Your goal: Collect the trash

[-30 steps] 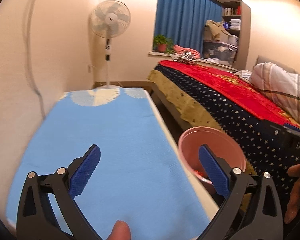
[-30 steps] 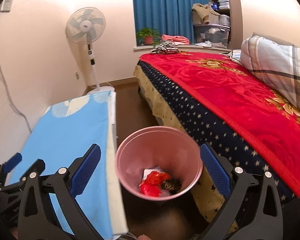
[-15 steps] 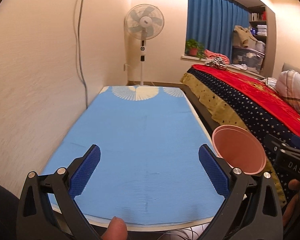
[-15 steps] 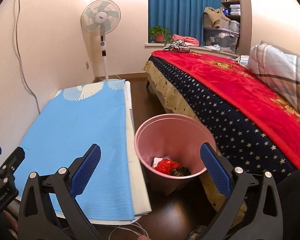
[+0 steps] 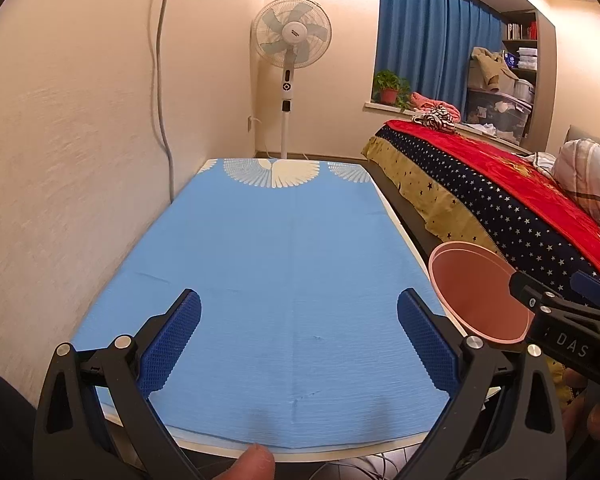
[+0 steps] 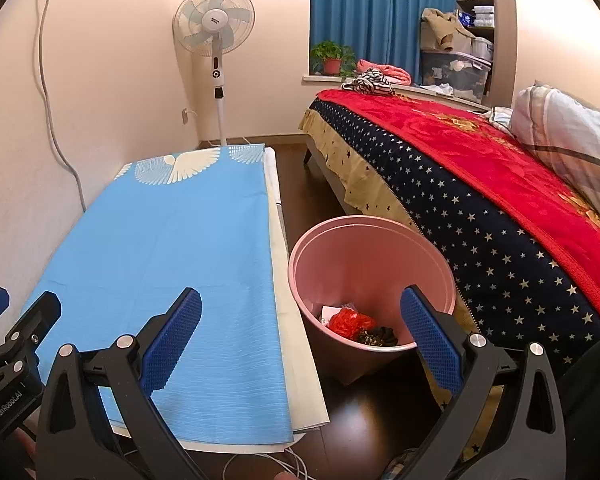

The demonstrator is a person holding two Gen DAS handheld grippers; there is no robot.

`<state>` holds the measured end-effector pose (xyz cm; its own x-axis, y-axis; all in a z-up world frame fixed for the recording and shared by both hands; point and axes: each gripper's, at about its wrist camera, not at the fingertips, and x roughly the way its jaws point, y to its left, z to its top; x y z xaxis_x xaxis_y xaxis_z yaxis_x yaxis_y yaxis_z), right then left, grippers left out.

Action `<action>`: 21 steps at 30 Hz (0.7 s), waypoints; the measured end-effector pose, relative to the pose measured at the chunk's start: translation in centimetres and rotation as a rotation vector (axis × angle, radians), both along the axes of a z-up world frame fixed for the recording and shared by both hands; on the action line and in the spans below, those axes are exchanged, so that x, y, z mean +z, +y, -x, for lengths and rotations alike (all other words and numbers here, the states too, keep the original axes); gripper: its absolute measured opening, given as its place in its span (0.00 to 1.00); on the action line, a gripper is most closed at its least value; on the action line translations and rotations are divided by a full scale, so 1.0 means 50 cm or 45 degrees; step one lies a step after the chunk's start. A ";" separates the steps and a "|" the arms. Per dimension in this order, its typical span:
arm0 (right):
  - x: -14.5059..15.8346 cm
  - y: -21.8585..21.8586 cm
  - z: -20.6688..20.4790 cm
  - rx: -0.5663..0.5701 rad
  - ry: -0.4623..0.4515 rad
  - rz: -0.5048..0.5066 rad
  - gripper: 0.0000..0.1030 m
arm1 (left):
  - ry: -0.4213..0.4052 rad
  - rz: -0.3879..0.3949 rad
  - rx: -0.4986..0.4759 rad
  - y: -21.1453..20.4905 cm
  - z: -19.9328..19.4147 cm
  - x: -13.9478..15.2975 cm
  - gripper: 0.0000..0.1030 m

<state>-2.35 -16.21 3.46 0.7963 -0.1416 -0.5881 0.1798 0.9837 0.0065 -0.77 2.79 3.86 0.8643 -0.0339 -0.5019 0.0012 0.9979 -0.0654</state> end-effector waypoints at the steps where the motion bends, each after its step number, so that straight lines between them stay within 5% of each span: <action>1: 0.000 0.000 0.000 -0.001 -0.001 0.005 0.95 | 0.001 -0.002 -0.002 -0.001 -0.001 -0.002 0.93; 21: 0.000 -0.001 0.006 -0.009 -0.016 0.042 0.95 | 0.012 0.020 0.013 -0.005 0.004 -0.007 0.93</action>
<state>-2.66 -16.26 3.45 0.8023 -0.1662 -0.5733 0.1866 0.9821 -0.0235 -0.94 2.52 3.52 0.8599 -0.0331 -0.5094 -0.0098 0.9966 -0.0814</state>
